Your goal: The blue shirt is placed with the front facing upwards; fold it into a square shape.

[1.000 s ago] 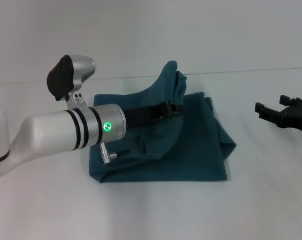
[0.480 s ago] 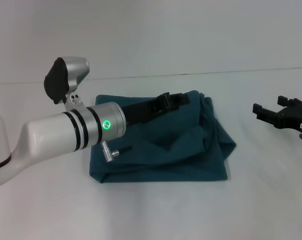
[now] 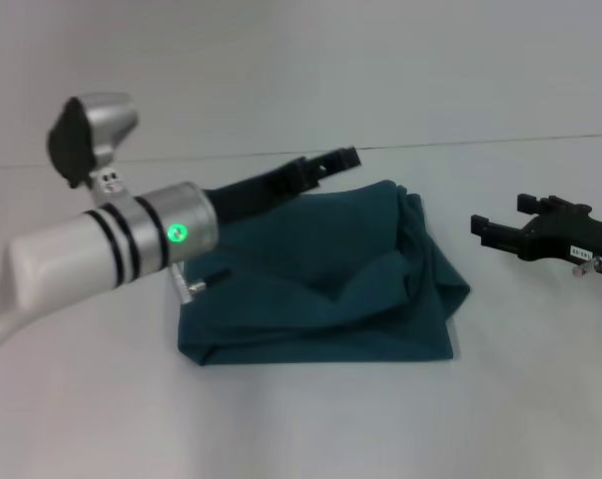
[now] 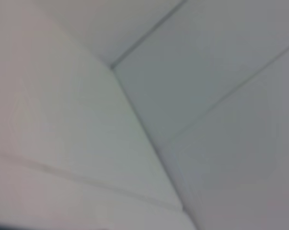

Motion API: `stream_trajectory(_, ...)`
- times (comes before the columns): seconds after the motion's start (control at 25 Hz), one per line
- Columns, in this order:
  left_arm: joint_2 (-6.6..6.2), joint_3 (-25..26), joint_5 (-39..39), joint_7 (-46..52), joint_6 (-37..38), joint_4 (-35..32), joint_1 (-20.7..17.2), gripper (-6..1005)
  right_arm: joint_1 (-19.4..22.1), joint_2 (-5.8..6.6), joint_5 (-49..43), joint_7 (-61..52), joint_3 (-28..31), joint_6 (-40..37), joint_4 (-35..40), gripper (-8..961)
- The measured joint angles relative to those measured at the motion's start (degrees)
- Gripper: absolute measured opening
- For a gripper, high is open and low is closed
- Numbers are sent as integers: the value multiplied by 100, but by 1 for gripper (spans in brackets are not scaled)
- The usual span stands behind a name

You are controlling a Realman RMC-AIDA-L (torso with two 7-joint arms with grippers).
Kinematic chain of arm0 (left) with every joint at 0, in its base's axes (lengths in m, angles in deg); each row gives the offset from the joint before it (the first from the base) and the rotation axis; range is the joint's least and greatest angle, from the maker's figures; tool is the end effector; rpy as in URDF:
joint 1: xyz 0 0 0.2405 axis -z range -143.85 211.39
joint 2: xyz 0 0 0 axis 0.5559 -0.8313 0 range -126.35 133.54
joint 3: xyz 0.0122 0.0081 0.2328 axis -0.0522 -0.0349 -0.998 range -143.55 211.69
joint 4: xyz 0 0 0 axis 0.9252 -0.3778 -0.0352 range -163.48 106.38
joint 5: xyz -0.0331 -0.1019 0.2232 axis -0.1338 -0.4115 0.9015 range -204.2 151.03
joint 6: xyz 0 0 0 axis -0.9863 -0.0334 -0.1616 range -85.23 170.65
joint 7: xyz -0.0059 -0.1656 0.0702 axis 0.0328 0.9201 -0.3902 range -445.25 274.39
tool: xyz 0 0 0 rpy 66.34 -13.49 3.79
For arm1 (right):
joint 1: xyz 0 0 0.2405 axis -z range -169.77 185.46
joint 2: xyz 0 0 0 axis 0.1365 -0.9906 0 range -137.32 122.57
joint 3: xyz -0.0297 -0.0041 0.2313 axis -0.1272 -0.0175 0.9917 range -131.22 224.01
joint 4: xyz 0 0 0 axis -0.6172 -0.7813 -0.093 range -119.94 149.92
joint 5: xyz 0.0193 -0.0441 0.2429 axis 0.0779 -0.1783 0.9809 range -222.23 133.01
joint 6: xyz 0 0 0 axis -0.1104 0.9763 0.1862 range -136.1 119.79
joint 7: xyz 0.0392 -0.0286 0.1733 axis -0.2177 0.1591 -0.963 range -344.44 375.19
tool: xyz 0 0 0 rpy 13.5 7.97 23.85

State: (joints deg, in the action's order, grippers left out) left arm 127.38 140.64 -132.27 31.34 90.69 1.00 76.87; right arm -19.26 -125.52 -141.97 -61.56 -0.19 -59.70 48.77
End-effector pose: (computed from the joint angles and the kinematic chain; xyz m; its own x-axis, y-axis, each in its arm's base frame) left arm -0.1351 0.4562 -0.1094 0.1997 0.7107 0.6745 0.8960 -0.4110 0.1678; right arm 0.3313 0.4284 0.0074 0.7218 -0.3973 -0.5667 -0.6908 -0.4629 -0.5555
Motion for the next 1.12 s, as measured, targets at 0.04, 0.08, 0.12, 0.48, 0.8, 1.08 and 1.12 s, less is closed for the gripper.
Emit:
stream_trajectory(0.04,-11,186,14,-164,110,43,-79,535,-13,0,-156,-190,-50,-43,124,883)
stream_trajectory(0.08,-27,354,20,-293,213,74,-145,584,-32,-1,-371,-423,-70,-135,273,883)
stream_trajectory(0.12,-57,545,21,-451,344,95,-216,633,-46,-3,-522,-578,-76,-210,385,883)
stream_trajectory(0.48,-581,993,39,-911,1009,104,-670,889,-317,74,-1325,-2222,-80,-1481,1454,882)
stream_trajectory(0.8,-699,1004,40,-1221,1123,113,-887,887,-971,19,-2170,-2823,-145,-1481,1416,883)
stream_trajectory(1.08,-736,1006,56,-1341,1240,119,-953,888,-1607,-146,-3191,-3248,-406,-1146,1007,884)
stream_trajectory(1.12,-749,1010,57,-1341,1249,136,-972,888,-1653,-137,-3244,-3349,-499,-1116,966,883)
